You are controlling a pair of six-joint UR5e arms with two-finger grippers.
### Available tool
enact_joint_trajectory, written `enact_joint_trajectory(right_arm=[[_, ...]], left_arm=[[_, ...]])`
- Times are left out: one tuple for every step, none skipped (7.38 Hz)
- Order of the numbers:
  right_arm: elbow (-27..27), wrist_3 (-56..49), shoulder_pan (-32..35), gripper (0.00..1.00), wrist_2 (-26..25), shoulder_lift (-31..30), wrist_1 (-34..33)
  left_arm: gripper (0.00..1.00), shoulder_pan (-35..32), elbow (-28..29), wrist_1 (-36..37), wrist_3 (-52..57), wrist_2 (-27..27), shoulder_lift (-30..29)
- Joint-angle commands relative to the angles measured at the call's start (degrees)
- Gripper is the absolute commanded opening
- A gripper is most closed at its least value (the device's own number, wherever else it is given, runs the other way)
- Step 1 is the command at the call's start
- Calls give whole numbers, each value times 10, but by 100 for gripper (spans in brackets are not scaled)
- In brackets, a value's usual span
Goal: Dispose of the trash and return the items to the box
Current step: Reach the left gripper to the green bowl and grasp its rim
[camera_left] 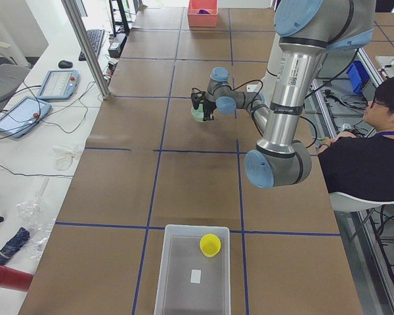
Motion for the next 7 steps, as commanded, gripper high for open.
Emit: enact_joint_trajectory(right_arm=[[0, 0, 0, 100, 0, -1, 1], [0, -1, 0, 100, 0, -2, 1], [0, -1, -1, 100, 0, -2, 2], [0, 0, -1, 100, 2, -5, 8], [0, -1, 0, 100, 5, -6, 9], [0, -1, 0, 100, 5, -7, 9], [-1, 0, 0, 100, 6, -11, 17]], left_arm=[[0, -99, -48, 39, 144, -62, 22], [0, -153, -69, 39, 228, -93, 53], [0, -207, -88, 39, 322, -124, 91], [0, -273, -99, 37, 429, -155, 134], [0, -343, -95, 37, 557, -181, 169], [0, -411, -78, 38, 704, -206, 197], [0, -482, -35, 39, 833, -232, 205]])
